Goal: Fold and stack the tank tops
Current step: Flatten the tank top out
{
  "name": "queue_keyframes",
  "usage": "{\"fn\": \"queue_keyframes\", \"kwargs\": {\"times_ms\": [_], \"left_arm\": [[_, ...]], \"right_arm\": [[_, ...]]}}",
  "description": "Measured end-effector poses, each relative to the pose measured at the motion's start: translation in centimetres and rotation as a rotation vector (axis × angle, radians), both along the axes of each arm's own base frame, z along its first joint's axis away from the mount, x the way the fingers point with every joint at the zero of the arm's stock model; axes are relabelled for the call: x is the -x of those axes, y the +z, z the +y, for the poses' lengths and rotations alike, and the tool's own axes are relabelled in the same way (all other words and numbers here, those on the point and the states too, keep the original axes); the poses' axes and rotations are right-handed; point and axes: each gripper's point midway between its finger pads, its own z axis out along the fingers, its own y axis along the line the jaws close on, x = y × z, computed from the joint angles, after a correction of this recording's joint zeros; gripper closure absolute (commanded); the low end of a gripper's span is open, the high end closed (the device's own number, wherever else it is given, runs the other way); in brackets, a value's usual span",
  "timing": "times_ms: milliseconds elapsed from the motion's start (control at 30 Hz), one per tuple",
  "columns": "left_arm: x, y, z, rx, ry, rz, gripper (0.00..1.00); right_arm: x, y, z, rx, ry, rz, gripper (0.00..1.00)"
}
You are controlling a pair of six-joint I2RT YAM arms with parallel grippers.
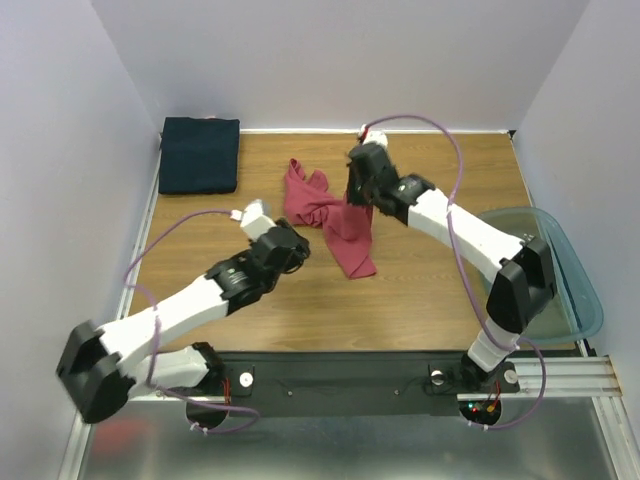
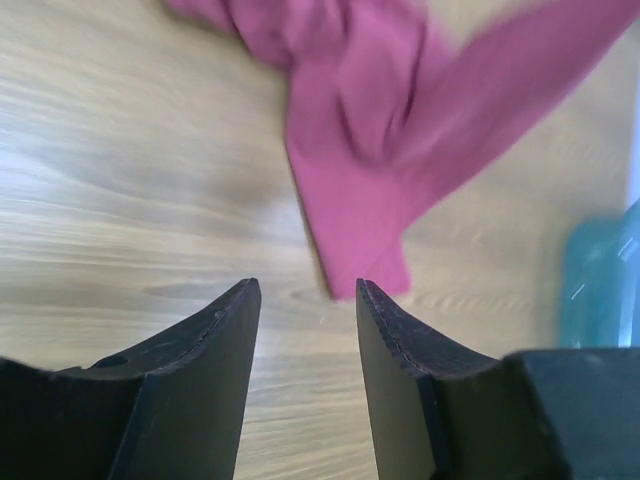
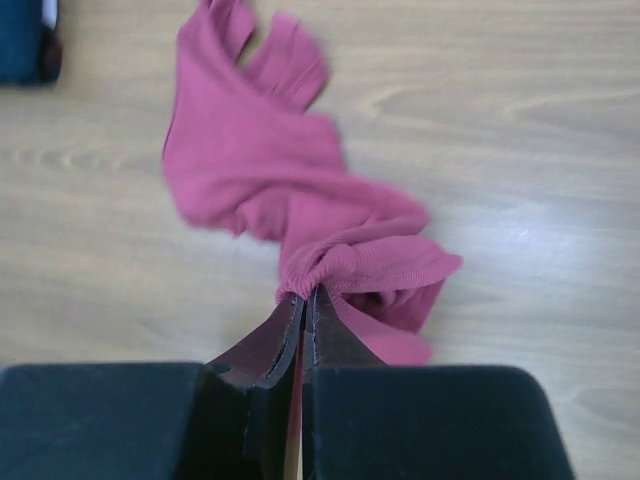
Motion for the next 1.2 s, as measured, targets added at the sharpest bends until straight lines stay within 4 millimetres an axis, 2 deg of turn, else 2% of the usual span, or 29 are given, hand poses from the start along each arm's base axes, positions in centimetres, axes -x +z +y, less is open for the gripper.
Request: {"fn": "queue_keyframes", "kwargs": {"times_ms": [67,100,167,200,233,267,300,333,367,400,467,500,600,667,700,767,800,833,900,967,1000,1067,1133,1200], "left_arm": [[-0.2,2.9,2.5,0.020,0.099,-0.053,0.43],[-0.4,5.0,4.1,0.043,0.156,-0.096,0.42],[-0.7,8.8,7.3,0.086,0.254,-0.174,0.42],[-0.8,9.7,8.4,0.097,0.285,-0.196,0.42],[-1.0,11.1,10.3,0.110,0.337,-0.231,0.42],[-1.1,11.6,11.9,0.104,0.378,-0.246,0.41],[-1.2,11.7,13.0,0.095,0.406,-0.253,0.41],[-1.2,12.0,14.5,0.084,0.442,-0.264,0.41],[-1.3,12.1,15.5,0.067,0.466,-0.267,0.42],[-1.3,12.0,16.0,0.055,0.475,-0.265,0.42],[-1.6,11.0,15.9,0.022,0.454,-0.237,0.42],[-1.7,10.2,15.6,0.004,0.430,-0.216,0.42],[-1.7,6.9,14.1,-0.026,0.347,-0.142,0.48],[-1.4,3.9,13.2,-0.046,0.293,-0.073,0.51],[-0.9,1.7,12.6,-0.060,0.255,-0.020,0.53],[0.1,-1.0,12.2,-0.075,0.210,0.049,0.54],[0.6,-2.0,12.0,-0.079,0.194,0.075,0.56],[1.1,-2.8,11.9,-0.077,0.175,0.096,0.57],[1.8,-3.4,11.5,-0.064,0.147,0.109,0.59],[2.4,-3.4,11.0,-0.041,0.119,0.106,0.60],[2.8,-3.4,10.6,-0.029,0.101,0.099,0.61],[3.7,-3.5,9.4,-0.011,0.052,0.101,0.61],[4.9,-4.2,8.0,-0.011,-0.001,0.120,0.61],[6.3,-5.1,6.6,-0.024,-0.054,0.154,0.61]], "right_arm": [[2.5,-0.9,2.2,-0.011,0.072,0.015,1.00],[3.9,-1.3,3.6,-0.011,0.110,0.020,0.99],[7.6,-2.5,7.3,-0.016,0.216,0.028,1.00],[9.0,-2.9,8.7,-0.020,0.256,0.031,1.00],[11.9,-4.1,11.3,-0.026,0.335,0.047,1.00],[13.2,-4.7,12.4,-0.024,0.370,0.052,1.00],[15.6,-5.8,14.4,-0.018,0.434,0.064,0.99],[17.1,-6.8,15.7,-0.007,0.475,0.076,0.93],[19.4,-8.2,17.4,0.010,0.535,0.092,0.75],[20.5,-9.1,18.2,0.021,0.564,0.100,0.63],[22.4,-11.0,19.1,0.049,0.603,0.124,0.46],[22.7,-11.6,18.7,0.065,0.606,0.128,0.35],[22.0,-11.5,17.1,0.087,0.565,0.109,0.27],[21.1,-9.3,15.0,0.078,0.513,0.063,0.25],[20.5,-7.8,14.2,0.062,0.481,0.031,0.26],[19.3,-4.4,12.2,0.010,0.413,-0.033,0.29],[18.8,-2.6,10.9,-0.025,0.379,-0.061,0.31],[18.1,-1.1,9.5,-0.065,0.341,-0.085,0.38],[15.9,0.6,5.9,-0.122,0.237,-0.114,0.46],[13.8,-0.2,2.1,-0.142,0.132,-0.105,0.47],[12.7,-2.0,-0.8,-0.124,0.059,-0.075,0.48],[12.2,-5.2,-3.5,-0.079,-0.011,-0.015,0.50],[13.0,-8.5,-4.7,-0.027,-0.023,0.065,0.50],[14.2,-11.3,-4.5,0.006,0.003,0.145,0.50]]}}
